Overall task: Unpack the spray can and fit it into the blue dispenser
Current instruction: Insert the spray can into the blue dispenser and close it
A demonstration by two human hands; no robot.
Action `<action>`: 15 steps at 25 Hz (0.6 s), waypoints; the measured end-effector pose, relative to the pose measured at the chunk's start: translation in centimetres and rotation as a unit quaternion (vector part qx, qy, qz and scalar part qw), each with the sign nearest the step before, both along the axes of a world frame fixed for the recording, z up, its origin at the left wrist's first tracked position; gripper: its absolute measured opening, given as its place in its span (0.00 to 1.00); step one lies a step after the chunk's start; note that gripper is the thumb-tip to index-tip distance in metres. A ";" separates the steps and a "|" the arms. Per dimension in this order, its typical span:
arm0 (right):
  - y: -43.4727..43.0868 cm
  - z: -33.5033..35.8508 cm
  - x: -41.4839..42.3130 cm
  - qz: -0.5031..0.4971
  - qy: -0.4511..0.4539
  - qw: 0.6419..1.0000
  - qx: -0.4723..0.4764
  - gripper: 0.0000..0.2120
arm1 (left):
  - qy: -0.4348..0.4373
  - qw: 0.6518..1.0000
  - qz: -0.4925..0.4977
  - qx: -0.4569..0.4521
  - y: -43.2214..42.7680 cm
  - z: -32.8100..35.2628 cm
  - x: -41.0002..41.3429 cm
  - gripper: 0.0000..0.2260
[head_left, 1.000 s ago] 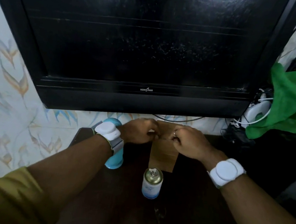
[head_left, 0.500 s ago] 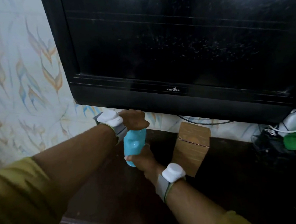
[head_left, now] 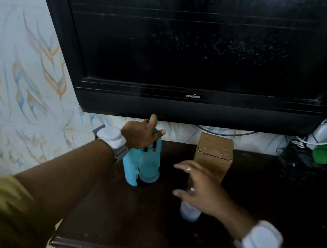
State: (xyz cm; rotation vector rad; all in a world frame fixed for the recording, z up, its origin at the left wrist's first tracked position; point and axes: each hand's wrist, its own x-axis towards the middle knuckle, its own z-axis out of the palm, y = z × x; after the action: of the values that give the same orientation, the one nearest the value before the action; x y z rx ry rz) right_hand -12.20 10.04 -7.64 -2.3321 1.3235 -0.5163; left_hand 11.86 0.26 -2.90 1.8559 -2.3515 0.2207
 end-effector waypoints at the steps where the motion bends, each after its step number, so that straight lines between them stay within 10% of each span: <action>1: -0.2 -0.9 -2.2 -0.002 -0.011 1.000 0.022 0.42 | 0.026 0.999 -0.021 -0.010 0.0 -0.1 0.1 0.25; 4: -0.6 -5.0 -5.1 -0.011 -0.011 0.994 0.111 0.53 | 0.103 0.993 -0.039 0.043 0.7 0.3 0.0 0.21; 15: -3.9 -8.3 8.4 -0.127 -0.250 0.959 0.040 0.37 | 0.118 0.987 -0.013 0.110 1.8 1.5 0.6 0.10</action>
State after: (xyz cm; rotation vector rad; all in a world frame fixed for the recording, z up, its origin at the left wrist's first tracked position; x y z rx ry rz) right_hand -3.85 6.10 -15.94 -1.8011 1.3583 -1.0327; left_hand 12.46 2.04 -1.40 1.8226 -2.3102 -0.2595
